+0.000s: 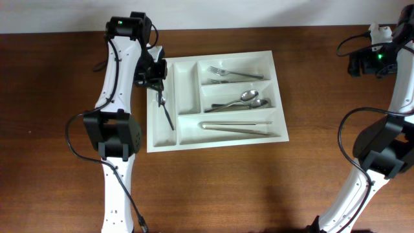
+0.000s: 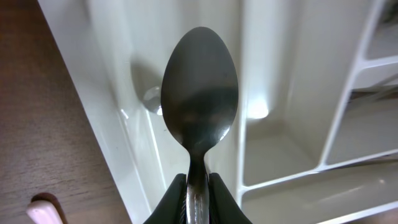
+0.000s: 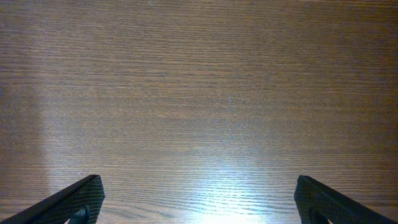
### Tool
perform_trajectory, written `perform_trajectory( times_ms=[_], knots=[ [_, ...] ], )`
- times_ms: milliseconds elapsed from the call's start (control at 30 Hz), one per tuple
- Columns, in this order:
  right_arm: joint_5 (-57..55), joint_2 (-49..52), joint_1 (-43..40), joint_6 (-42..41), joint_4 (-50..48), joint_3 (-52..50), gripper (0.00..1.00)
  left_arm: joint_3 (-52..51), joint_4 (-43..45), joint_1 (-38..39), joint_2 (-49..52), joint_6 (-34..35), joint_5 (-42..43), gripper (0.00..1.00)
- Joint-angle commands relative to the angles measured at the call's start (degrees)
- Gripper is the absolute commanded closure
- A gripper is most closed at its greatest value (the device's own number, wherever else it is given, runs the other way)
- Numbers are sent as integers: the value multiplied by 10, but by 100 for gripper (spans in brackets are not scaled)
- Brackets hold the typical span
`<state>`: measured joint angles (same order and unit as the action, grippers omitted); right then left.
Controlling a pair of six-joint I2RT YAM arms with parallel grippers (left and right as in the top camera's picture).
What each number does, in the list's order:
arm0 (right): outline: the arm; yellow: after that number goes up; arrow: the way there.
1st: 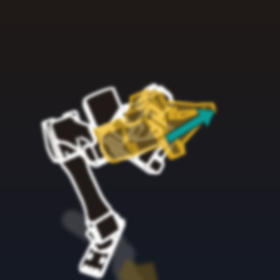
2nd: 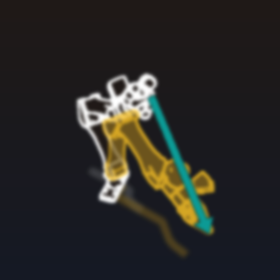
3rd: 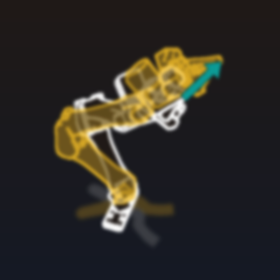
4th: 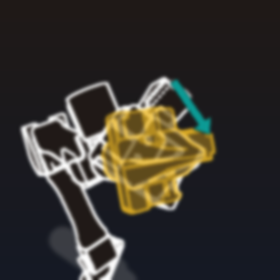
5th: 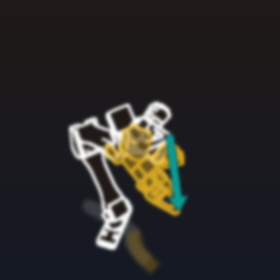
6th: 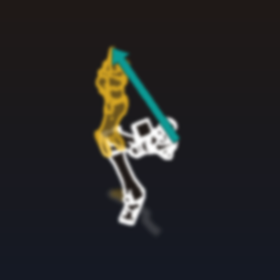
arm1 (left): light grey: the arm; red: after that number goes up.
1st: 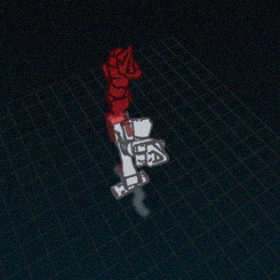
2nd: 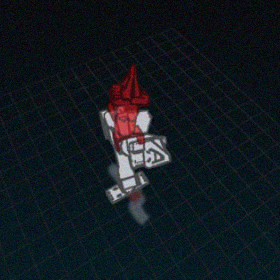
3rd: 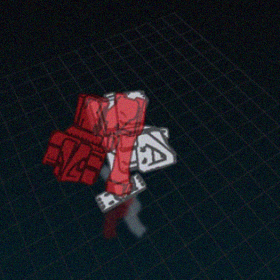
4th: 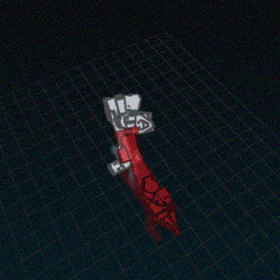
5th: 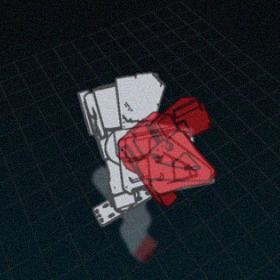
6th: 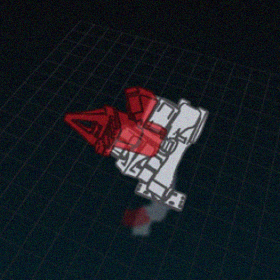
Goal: Pack container
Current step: 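Carry the spoon into the narrow left compartment beside the first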
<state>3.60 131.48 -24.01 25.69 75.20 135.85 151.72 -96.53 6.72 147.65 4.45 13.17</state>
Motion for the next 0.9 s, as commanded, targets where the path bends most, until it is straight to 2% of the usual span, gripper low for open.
perform_trajectory(
  times_ms=[0,100,633,867],
  knots=[
    [7,4,0,2,0,-3,1,-16,0,-2,-3,9,-10,93],
    [7,4,0,2,0,-3,1,-31,5,-2,-3,9,-10,85],
    [7,4,0,2,0,-3,1,-39,44,-3,-3,9,-10,83],
    [7,4,0,2,0,-3,1,16,41,-24,-3,-9,-10,53]
  ],
)
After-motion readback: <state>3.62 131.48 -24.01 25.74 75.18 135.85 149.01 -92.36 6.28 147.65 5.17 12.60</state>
